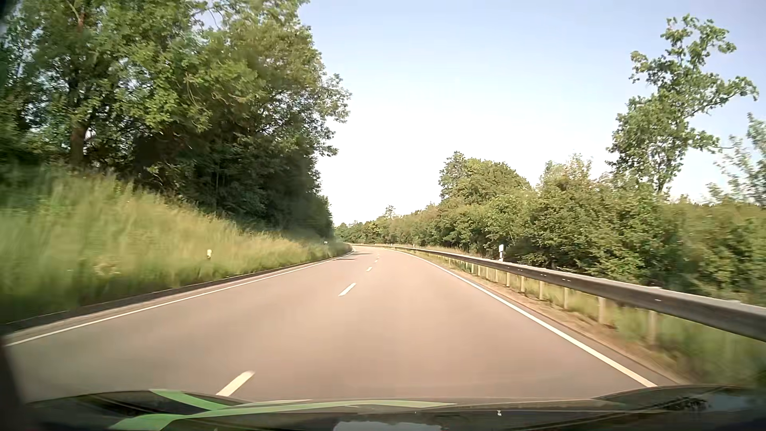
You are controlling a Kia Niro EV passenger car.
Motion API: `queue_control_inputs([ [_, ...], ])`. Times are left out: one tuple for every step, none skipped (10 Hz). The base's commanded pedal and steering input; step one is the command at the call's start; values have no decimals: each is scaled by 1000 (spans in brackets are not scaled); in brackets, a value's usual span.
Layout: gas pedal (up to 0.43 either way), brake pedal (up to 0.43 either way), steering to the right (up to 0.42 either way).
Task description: Follow the waypoints while adhering to traffic rules and regulations
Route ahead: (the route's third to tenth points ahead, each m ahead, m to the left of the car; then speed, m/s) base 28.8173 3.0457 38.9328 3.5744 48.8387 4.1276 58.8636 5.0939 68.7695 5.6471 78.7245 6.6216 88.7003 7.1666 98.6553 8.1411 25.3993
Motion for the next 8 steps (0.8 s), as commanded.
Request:
queue_control_inputs([
  [130,0,-4],
  [157,0,-4],
  [169,0,-4],
  [189,0,-5],
  [197,0,-6],
  [197,0,-7],
  [209,0,-7],
  [209,0,-8],
])
